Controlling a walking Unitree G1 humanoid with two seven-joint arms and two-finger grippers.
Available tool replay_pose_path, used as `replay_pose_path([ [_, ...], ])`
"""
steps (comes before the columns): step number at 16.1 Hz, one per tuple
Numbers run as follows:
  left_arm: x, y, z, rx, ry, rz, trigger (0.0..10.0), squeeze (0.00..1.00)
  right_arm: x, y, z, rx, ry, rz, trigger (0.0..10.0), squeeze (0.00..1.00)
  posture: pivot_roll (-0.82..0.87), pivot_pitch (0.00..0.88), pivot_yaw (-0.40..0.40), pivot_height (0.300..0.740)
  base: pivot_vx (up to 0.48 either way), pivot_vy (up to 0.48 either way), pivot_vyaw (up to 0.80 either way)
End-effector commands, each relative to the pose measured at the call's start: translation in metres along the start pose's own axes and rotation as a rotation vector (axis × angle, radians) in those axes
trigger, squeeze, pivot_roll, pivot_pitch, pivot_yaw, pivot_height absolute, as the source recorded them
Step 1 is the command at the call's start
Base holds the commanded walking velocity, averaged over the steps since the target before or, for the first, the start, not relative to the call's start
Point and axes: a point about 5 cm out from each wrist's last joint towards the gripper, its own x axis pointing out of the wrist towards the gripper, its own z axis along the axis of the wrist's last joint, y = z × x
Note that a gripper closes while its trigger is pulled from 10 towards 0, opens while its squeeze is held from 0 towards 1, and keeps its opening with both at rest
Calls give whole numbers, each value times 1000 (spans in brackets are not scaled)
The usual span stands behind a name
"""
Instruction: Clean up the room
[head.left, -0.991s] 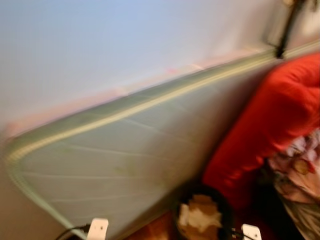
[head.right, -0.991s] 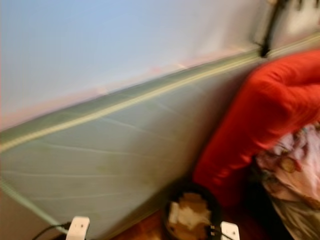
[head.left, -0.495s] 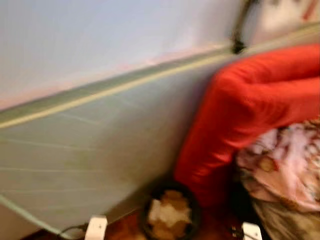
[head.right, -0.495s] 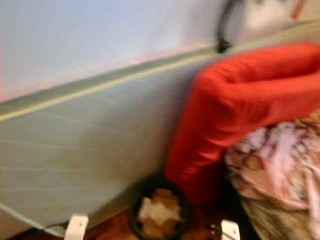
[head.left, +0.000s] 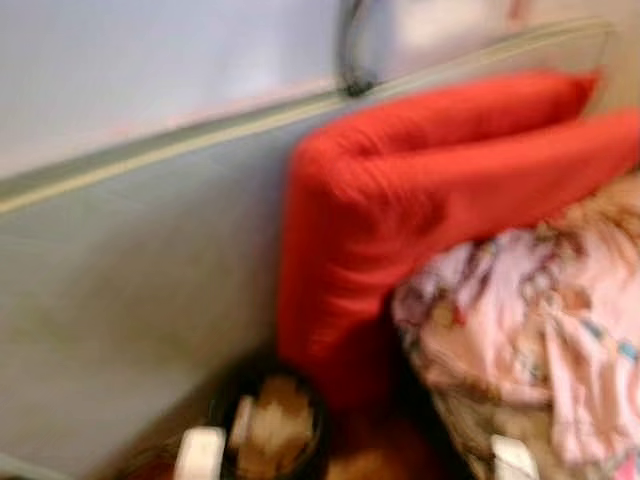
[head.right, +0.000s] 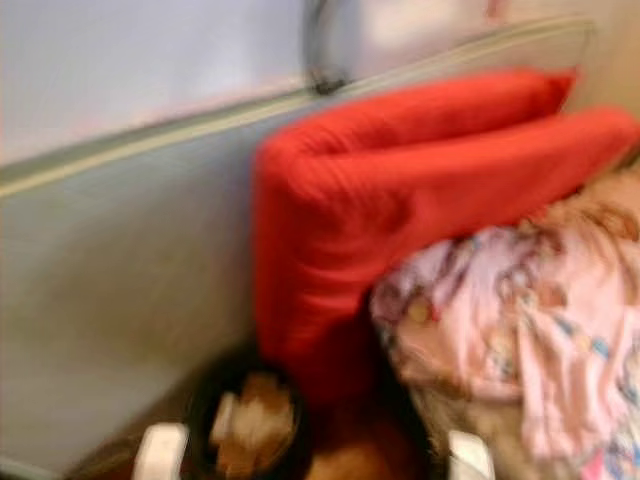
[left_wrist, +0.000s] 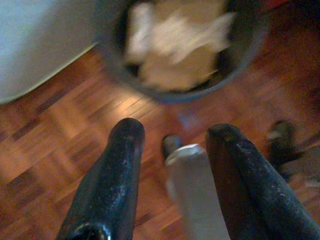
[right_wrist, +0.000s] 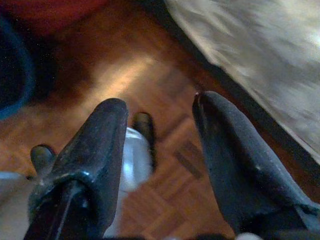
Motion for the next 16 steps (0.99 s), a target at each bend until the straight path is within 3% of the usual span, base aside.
replay_pose_path([
  [1,-2,11,-4,-16,16,30,10000,0,1,7,-1,6,6,17,10000,0,-39,27,-1,740,0,0,-744],
  [8,-1,13,-1,6,13,33,10000,0,0,4,-6,12,31,5,10000,0,-44,30,9,740,0,0,-739],
  [11,-2,12,-2,13,19,34,10000,0,0,5,-7,8,36,7,10000,0,-40,15,6,740,0,-415,-733],
  [16,-2,13,-4,21,21,38,10000,0,0,3,-9,-3,42,6,10000,0,-41,0,4,740,0,-70,-726],
])
